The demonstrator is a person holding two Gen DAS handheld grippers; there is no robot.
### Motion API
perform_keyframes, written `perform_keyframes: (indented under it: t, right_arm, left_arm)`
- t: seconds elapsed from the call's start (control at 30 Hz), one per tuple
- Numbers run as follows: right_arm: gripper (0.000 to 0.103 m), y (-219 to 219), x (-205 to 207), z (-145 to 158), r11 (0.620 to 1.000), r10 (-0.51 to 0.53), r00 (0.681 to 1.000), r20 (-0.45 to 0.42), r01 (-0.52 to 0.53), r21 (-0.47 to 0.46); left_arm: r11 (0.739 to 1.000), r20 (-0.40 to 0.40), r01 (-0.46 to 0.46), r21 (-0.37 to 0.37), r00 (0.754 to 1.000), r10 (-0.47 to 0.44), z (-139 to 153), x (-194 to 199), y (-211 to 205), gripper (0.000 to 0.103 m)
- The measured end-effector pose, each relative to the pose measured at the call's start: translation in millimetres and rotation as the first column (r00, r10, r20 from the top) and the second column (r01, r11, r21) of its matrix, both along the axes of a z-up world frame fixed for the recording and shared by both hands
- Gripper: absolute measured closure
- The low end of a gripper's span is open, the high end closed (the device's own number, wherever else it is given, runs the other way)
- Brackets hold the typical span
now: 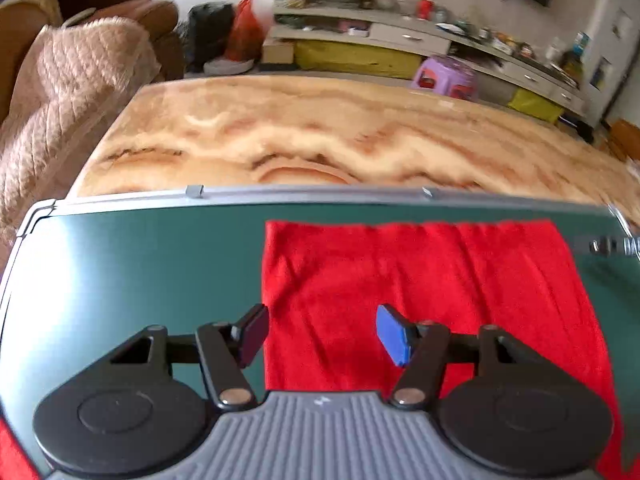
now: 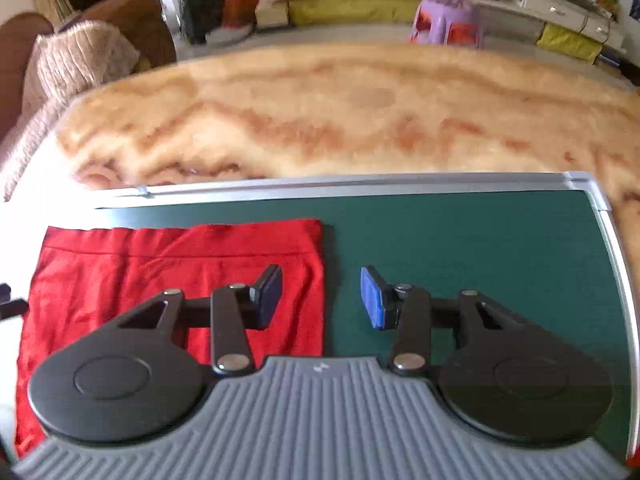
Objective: Fold clothes
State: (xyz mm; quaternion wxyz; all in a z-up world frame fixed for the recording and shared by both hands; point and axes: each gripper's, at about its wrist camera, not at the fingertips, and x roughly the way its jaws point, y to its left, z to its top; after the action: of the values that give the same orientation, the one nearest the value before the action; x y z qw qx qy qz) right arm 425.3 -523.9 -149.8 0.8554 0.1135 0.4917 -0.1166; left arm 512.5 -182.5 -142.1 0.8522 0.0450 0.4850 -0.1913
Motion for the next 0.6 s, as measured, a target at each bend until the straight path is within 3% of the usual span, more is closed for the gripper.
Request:
perform_keyframes:
  t: [0.07, 0.17, 0.27, 0.33, 0.37, 0.43, 0.47, 0.57, 0.6]
  right_arm:
    - [0.053, -2.2, 8.7, -11.1, 1.000, 0.002, 1.000, -0.013, -0.002, -0.009]
    - [0.053, -7.9, 15.1, -17.4, 0.998, 0.010, 1.000, 0.003, -0.010, 0.062]
    - [0.057, -1.8, 23.7, -18.8, 0.999, 0.026, 1.000, 0.005, -0.026, 0.031]
    - [0.087, 3.4, 27.9, -19.1, 0.999, 0.044, 0.999, 0.004, -0.044, 0.009]
    - [0.094, 5.8, 29.0, -19.0, 0.998, 0.061, 0.998, 0.002, -0.061, 0.018]
    - [0.095, 14.6, 31.4, -18.2, 0.996, 0.091, 0.996, -0.012, -0.091, -0.017]
    - [0.095, 16.0, 32.5, -17.5, 0.995, 0.094, 0.995, -0.014, -0.095, -0.034]
    - [0.096, 16.4, 37.4, -16.9, 0.995, 0.083, 0.997, -0.002, -0.083, -0.048]
    - [0.096, 16.1, 39.5, -17.4, 0.995, 0.082, 0.997, 0.002, -0.081, -0.049]
  left_arm:
    - [1.000, -0.007, 0.004, -0.001, 1.000, -0.004, -7.4, 9.2, -2.2, 0.038]
    - [1.000, -0.027, 0.002, -0.028, 1.000, -0.003, -13.7, 24.1, -6.5, 0.038]
    - [1.000, -0.034, -0.010, -0.019, 0.999, 0.009, -17.9, 31.5, -10.1, 0.042]
    - [0.999, -0.049, -0.021, -0.040, 0.999, 0.019, -19.8, 35.5, -10.5, 0.043]
    - [0.999, -0.041, -0.020, -0.026, 0.999, 0.019, -19.8, 36.4, -12.6, 0.043]
    - [1.000, -0.026, -0.019, 0.003, 0.999, 0.019, -19.9, 38.1, -16.7, 0.060]
    - [1.000, -0.019, -0.020, 0.017, 1.000, 0.020, -19.9, 39.0, -18.6, 0.077]
    - [0.999, -0.018, -0.041, 0.026, 0.999, 0.041, -20.0, 44.9, -16.6, 0.095]
    - [0.999, -0.017, -0.045, 0.026, 0.999, 0.045, -20.4, 47.2, -15.5, 0.097]
